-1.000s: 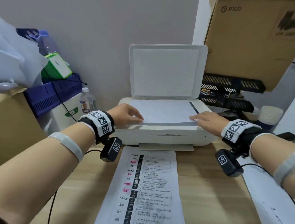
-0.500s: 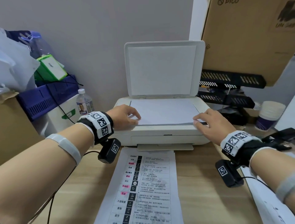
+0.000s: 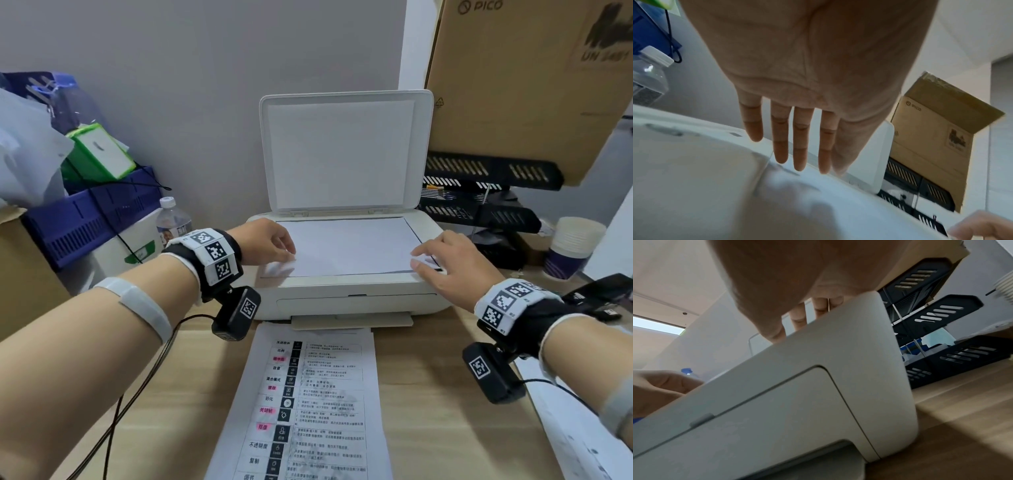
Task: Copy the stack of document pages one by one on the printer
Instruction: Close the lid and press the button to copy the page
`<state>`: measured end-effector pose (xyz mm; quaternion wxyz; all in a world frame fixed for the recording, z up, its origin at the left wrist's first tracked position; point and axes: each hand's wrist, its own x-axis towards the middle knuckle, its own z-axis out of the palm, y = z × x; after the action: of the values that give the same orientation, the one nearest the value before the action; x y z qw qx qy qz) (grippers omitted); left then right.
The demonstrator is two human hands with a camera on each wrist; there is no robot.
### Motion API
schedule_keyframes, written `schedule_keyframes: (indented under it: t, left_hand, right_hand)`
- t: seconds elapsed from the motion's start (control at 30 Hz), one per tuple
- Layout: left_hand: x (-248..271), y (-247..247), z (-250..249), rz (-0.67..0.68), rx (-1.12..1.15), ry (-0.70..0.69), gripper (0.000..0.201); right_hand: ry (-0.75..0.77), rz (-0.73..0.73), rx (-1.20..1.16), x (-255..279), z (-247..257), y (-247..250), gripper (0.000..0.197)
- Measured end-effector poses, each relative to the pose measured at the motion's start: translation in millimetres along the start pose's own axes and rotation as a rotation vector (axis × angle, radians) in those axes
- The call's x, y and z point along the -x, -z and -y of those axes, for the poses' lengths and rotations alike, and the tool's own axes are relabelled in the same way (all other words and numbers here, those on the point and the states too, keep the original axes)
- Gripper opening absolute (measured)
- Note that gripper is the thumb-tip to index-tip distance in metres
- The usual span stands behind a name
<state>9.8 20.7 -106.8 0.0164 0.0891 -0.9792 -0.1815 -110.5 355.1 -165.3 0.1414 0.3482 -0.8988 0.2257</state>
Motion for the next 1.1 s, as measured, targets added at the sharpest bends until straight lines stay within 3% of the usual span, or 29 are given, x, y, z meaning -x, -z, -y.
schedule_keyframes:
  t: [0.1, 0.17, 0.3, 0.4, 0.67, 0.8, 0.93, 1.03, 1.1]
  left_hand:
    - [-12.7, 22.0, -1.3, -0.039, 0.057, 0.028, 0.016]
    - [-27.1, 37.4, -1.3, -0.122, 0.227, 0.086, 0.024]
    - [-63.5, 61.2, -8.0, -0.282, 0.72, 0.219, 0.066]
    - [-85.4, 72.0, -12.7, -0.325, 0.884, 0.221, 0.082]
    - [-109.8, 81.7, 3.5, -0.402, 1.091, 0.234, 0.076]
    - [-94.7, 80.6, 10.1, -0.424, 1.06, 0.15, 0.037]
    - [-64.7, 75.8, 18.7, -0.373, 1.042, 0.062, 0.038]
    - [-37.0, 71.9, 26.5, -0.301, 0.961, 0.013, 0.045]
    - [-18.9, 66.4, 31.2, -0.245, 0.872, -0.012, 0.044]
  right_hand:
    - [0.022, -0.02, -0.017, -16.6, 7.9, 11.9, 0.03]
    - [0.055, -0.033, -0.014, -32.3, 18.7, 21.4, 0.03]
    - [0.092, -0.045, -0.025, -66.9, 46.7, 40.0, 0.027]
    - [0.1, -0.022, -0.007, -90.2, 64.0, 48.3, 0.028]
    - [0.139, -0.081, -0.006, -123.8, 92.7, 52.3, 0.043]
    - [0.205, -0.201, 0.014, -121.0, 110.1, 50.4, 0.056]
    - [0.299, -0.318, 0.104, -111.2, 126.1, 58.3, 0.071]
    - [0.274, -0.26, 0.183, -104.2, 133.3, 60.3, 0.072]
    - [0.224, -0.121, 0.222, -98.1, 136.7, 55.4, 0.059]
